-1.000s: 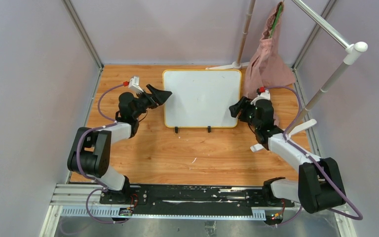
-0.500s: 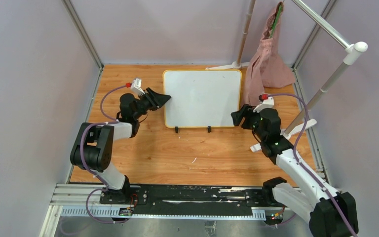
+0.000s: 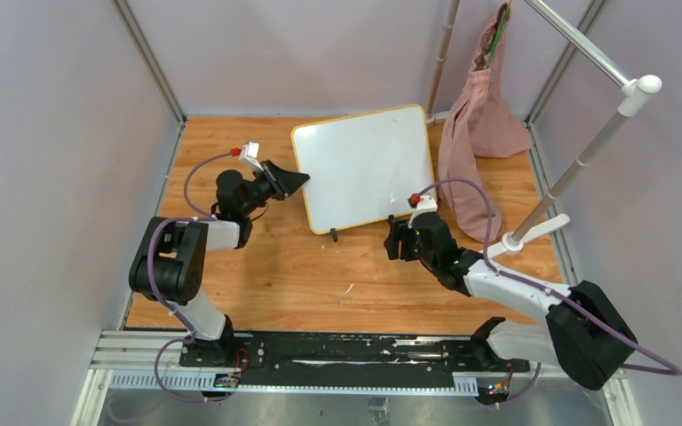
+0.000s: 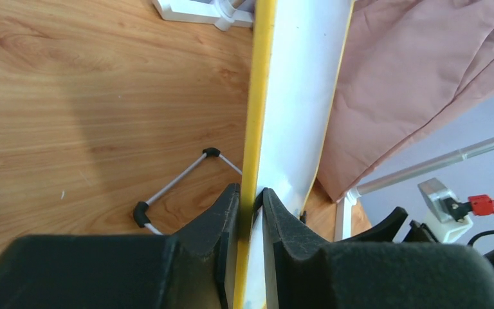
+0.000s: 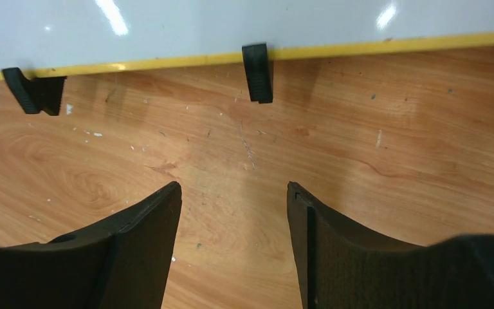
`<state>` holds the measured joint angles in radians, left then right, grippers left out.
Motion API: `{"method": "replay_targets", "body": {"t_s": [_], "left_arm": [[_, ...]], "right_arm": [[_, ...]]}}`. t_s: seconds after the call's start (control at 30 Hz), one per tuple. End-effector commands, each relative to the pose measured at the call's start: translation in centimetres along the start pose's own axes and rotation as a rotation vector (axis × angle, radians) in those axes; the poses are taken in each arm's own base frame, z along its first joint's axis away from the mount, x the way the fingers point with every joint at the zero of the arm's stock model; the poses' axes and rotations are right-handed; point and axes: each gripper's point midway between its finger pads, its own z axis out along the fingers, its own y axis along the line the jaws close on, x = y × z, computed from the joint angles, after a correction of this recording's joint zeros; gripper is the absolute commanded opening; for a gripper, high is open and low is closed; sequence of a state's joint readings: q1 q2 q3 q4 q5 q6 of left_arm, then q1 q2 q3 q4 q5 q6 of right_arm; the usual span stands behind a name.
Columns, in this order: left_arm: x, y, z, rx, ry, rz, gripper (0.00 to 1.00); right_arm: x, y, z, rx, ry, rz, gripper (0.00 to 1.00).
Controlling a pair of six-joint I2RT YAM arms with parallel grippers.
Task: Write a sentence on the whiteboard
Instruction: Adjust the whiteboard stand at the center of the board.
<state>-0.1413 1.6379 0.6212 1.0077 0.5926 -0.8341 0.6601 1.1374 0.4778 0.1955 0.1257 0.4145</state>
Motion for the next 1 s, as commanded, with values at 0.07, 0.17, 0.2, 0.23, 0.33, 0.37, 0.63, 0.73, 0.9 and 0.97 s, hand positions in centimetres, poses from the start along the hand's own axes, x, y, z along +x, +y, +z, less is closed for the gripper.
{"method": "replay_targets", "body": {"t_s": [0.07,0.17,0.2,0.23,0.33,0.37,0.63,0.73,0.9,0.97], "left_arm": [[1.1,1.4,-0.3,-0.019,0.012,0.03,0.11],[0.9,1.1,-0.5,-0.005,0.003,0.053,0.06],[0.8,1.0,-0.5,0.001,0.001,0.063,0.04],[0.8,0.9,-0.5,0.006,0.0,0.073,0.03],[0.4,0.2,-0.8,0.028,-0.021,0.109,0.0],[0.1,-0.3,-1.0,0.045,-0.041,0.13,0.0],[-0.5,-2.0,-2.6,0.095,-0.131,0.241,0.0],[-0.2,-2.0,-2.8,0.086,-0.129,0.266,0.0],[0.6,-2.2,-3.0,0.075,-0.11,0.318,0.0],[1.0,-2.1,-3.0,0.068,-0.093,0.337,0.0]], "right_arm": [[-1.0,0.5,2.1,0.035,-0.04,0.007,0.65],[-1.1,0.3,2.5,0.052,-0.041,-0.003,0.65],[-1.0,0.2,2.5,0.055,-0.042,-0.006,0.65],[-1.0,0.1,2.5,0.061,-0.044,-0.008,0.66],[-1.2,-0.7,2.1,0.087,-0.063,-0.02,0.67],[-1.3,-0.9,2.0,0.09,-0.068,-0.026,0.68],[-1.9,-0.4,2.6,0.031,-0.078,-0.085,0.67],[-1.7,-0.1,3.3,0.02,-0.064,-0.097,0.66],[-1.4,-0.1,4.8,0.034,-0.043,-0.106,0.64],[-1.4,-0.2,5.4,0.044,-0.045,-0.105,0.63]]}}
